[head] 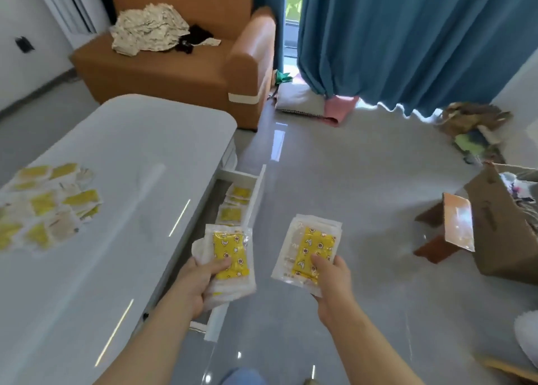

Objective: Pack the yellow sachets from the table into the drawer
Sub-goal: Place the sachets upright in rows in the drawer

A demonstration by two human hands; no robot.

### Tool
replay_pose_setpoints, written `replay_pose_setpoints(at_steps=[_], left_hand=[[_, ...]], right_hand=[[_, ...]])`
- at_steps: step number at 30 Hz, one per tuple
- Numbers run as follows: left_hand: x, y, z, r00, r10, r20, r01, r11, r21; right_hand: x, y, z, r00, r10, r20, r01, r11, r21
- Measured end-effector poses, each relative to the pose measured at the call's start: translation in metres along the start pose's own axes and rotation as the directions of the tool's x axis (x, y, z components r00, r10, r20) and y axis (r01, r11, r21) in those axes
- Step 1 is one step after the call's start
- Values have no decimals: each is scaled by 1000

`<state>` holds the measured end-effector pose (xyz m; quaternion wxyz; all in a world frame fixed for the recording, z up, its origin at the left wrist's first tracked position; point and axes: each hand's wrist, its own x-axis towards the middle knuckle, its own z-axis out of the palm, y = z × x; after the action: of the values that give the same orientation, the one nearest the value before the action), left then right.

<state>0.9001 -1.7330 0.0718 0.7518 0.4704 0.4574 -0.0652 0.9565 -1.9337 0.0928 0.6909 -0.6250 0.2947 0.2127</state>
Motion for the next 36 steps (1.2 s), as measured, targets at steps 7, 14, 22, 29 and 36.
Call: replay_pose_setpoints(at_steps=[7,14,22,29,36], left_hand=[[47,8,-10,979,-40,-198,3,983,-182],[104,33,-26,974,-61,-217,8,971,-240],[163,43,-31,955,-173,-243,71,923,-377],[238,9,-21,882,-348,-317,103,800,-591],[301,-13,-22,836,-451,-313,97,683,-724]], right_hand=[[69,-32,62,977,125,172,-100,984,-149],[131,-35,152,894,320,313,-182,899,-399],[207,-15,237,775,551,309,-277,736,-617],[285,6,282,685,646,337,-158,583,-797],[349,53,316,633,709,311,-43,434,-900]])
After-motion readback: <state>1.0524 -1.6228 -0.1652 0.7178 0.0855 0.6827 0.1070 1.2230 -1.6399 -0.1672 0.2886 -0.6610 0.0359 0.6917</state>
